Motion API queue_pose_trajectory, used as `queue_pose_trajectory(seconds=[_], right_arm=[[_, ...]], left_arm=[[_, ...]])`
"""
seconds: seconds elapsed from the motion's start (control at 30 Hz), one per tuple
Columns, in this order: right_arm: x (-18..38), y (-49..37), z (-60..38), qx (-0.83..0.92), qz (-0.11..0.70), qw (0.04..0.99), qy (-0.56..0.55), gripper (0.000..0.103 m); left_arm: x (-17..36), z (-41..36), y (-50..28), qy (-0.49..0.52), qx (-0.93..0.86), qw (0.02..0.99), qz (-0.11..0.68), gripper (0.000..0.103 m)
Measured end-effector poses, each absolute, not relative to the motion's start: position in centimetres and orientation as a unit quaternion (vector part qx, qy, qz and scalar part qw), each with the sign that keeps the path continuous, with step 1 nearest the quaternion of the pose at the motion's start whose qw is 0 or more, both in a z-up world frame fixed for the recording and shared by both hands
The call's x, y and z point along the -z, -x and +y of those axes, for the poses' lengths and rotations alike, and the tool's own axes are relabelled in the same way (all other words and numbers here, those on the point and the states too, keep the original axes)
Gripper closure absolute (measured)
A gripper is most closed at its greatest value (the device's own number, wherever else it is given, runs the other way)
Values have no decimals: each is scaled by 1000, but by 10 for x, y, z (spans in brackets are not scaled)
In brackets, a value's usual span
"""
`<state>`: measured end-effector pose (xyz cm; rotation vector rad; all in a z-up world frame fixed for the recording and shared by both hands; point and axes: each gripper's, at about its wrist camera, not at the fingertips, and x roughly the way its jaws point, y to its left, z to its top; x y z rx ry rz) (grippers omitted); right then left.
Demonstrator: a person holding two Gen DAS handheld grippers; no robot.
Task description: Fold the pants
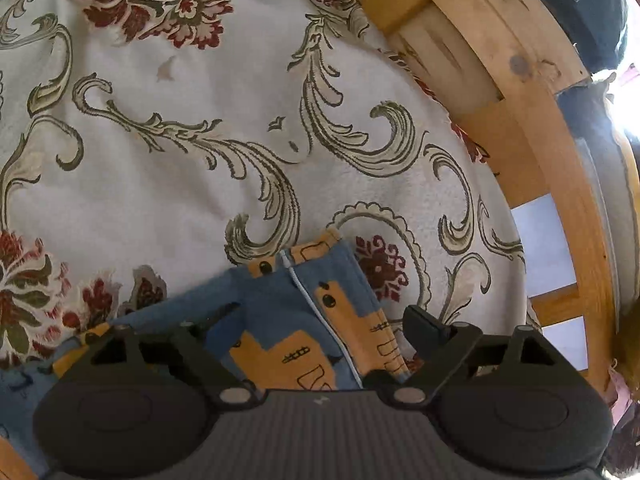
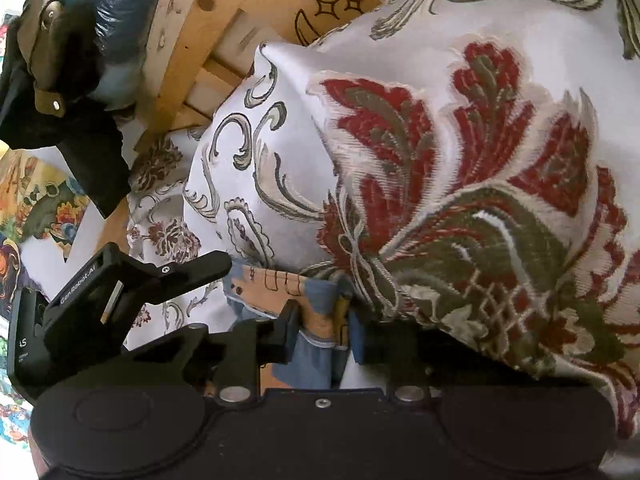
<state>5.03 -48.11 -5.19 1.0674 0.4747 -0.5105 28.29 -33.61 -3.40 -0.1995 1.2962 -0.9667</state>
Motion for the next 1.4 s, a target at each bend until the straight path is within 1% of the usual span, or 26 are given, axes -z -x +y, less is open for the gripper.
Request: queue_pose_trajectory(seconds=[0.03,0.07,0.1,0.17,0.27,0.4,0.47,0.53,0.67,0.77,0.83,0.9,0.97,1.0,1.03,1.07,1.1,1.13,1.17,1.23,1.4], right_arm=[[50,-52,-479,239,225,809,-488,75],[49,-54,-477,240,226,813,-480,77],[48,-54,-476,241,226,817,-474,82],[45,-55,-474,241,227,824,-459,87],[29,-61,-457,238,224,863,-384,90],[5,-74,-408,197,219,933,-207,90],[1,-82,-380,176,227,951,-114,90],[2,-86,-357,153,232,959,-49,91],[7,-92,-326,119,241,962,38,91],[11,-93,-314,104,250,960,72,91],[12,-92,-309,98,254,958,85,91],[13,-90,-306,91,260,957,92,91],[15,-90,-303,88,263,955,102,91],[15,-90,-300,86,265,955,104,91],[15,-90,-300,84,266,954,106,91],[15,-90,-299,83,268,954,109,91],[16,-90,-298,82,269,953,112,91],[16,-89,-298,81,269,953,115,91],[15,-87,-296,79,265,953,119,91],[12,-82,-291,73,256,955,132,91],[5,-64,-268,34,226,958,176,91]], left_arm=[[33,-337,-282,88,431,687,578,11],[33,-338,-281,87,429,689,578,11],[34,-340,-280,86,428,690,578,11],[33,-342,-279,84,427,690,579,11],[27,-341,-279,92,428,685,583,11],[11,-331,-284,102,442,674,584,11],[2,-326,-287,98,452,667,584,11],[-5,-322,-288,88,458,664,584,11],[-6,-317,-289,55,448,670,589,10],[4,-309,-289,64,442,663,601,11],[9,-305,-291,69,433,663,607,13],[11,-304,-293,67,422,667,610,22],[12,-303,-294,58,412,671,614,30],[13,-301,-294,57,411,671,614,40],[13,-300,-294,57,408,673,614,48],[14,-299,-294,58,404,675,614,63],[13,-296,-294,62,403,678,612,74],[12,-293,-294,67,403,680,608,78],[11,-288,-294,72,405,682,604,86],[7,-280,-292,86,410,684,597,88],[-9,-235,-280,112,429,697,564,89]])
